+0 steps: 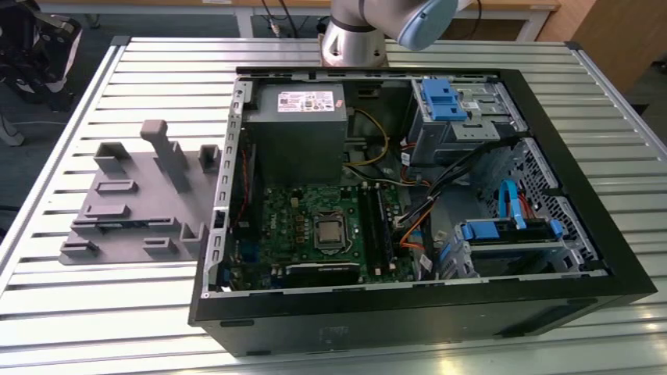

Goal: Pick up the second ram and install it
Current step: 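Pick up the second ram and move it above second insertion slot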

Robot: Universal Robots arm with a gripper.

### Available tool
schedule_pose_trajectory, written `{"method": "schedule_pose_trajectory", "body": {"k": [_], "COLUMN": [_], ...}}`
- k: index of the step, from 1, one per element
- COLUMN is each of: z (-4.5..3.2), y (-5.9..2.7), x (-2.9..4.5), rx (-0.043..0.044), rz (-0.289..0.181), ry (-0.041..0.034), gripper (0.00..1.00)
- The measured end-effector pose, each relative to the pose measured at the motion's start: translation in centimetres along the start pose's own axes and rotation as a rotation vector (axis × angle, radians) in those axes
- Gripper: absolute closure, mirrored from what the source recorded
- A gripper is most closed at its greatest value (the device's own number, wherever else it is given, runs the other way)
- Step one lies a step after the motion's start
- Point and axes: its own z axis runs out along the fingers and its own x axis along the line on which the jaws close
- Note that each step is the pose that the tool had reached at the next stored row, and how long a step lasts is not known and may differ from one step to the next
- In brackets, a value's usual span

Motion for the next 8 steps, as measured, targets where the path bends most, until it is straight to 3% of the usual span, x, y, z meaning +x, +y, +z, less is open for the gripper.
{"method": "schedule_pose_trajectory", "body": {"k": [8], "z": [0.0], "y": [0.0], "x": [0.0], "rx": [-0.0008], "rz": [-0.033], "ry": [0.0015], "gripper": [0.89]}}
